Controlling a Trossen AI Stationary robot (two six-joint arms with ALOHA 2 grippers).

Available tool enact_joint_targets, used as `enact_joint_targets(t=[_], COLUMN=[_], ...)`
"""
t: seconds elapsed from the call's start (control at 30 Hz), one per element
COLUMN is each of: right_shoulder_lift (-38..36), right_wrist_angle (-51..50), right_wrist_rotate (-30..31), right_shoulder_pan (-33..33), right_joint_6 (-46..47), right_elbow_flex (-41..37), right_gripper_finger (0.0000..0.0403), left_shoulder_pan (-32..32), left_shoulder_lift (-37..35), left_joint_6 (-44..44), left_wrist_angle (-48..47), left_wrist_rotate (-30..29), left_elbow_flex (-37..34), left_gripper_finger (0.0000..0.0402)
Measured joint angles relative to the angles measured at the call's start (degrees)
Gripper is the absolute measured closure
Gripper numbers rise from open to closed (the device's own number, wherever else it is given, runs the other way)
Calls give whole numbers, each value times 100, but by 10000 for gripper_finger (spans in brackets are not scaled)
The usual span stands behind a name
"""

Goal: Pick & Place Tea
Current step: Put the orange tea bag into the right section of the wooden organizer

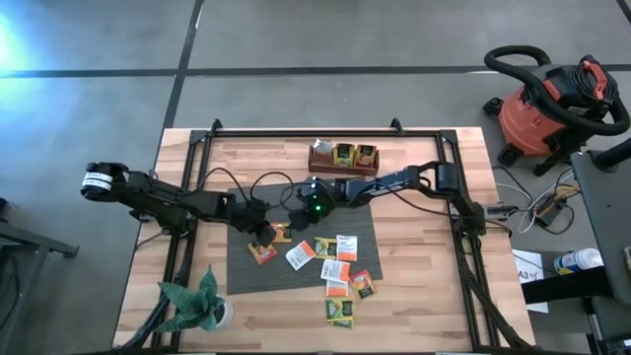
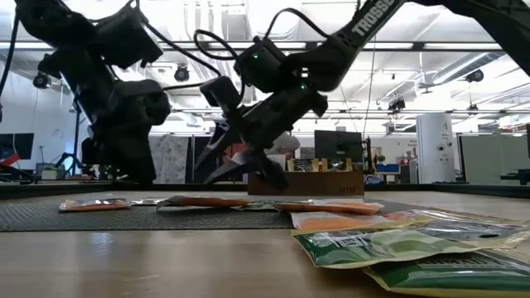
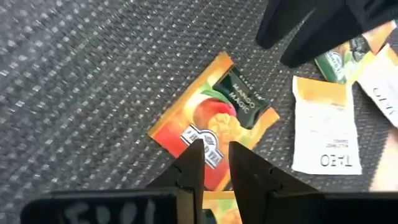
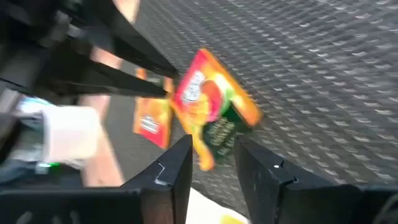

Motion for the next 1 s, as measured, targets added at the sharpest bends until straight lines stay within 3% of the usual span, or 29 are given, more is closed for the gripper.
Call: enact_joint_targets(t=[0.27,0.7,1.0], right_shoulder_lift=[5,40,24], right_wrist_angle=[-434,-492,-1131], right_wrist_rotate=[81,249,545], right_shoulder_pan=[20,38,38], right_joint_6=[-225,-141,-165], right_elbow_flex=[283,179,175], right_gripper_finger=[288,270,256], left_shoulder_pan=[2,4,7], left_shoulder_lift=[119,930,1126], left_joint_6=[154,278,152], left_wrist_angle=[-229,663,752], left_wrist_rotate=[-130,-208,-151], left_elbow_flex=[-76,-107,-114], left_gripper_finger=[333,333,333])
